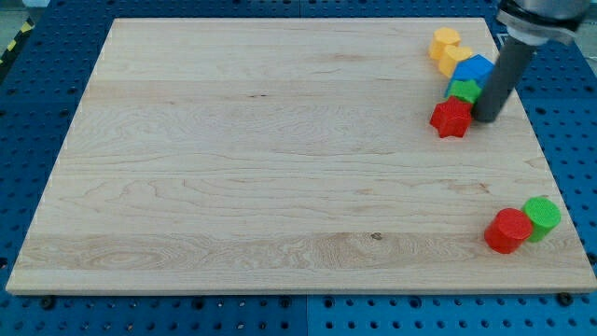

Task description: Push the red star downwards

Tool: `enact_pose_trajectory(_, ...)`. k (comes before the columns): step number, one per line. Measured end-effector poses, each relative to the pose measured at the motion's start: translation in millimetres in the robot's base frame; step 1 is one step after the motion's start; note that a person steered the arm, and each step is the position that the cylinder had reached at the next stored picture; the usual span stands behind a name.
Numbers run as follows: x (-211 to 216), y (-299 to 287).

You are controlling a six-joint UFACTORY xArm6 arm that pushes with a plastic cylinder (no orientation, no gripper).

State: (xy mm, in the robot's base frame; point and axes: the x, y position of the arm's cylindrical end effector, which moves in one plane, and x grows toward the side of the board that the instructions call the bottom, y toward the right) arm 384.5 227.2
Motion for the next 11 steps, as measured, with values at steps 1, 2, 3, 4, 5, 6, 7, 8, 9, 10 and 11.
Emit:
enact_pose_trajectory(1,-13,-56)
enact_pose_trajectory(2,2,-106)
enact_pose_trajectory(3,1,-99)
enact_pose_trajectory(4,0,-66)
enact_pose_trajectory(5,0,-24)
enact_pose_trajectory(6,1,10)
enact_pose_trajectory(7,18,16)
enact_pose_trajectory(8,36,-26)
enact_pose_trajectory(9,41,-88)
enact_pose_trajectory(10,37,-94)
enact_pose_trajectory(11,29,-101)
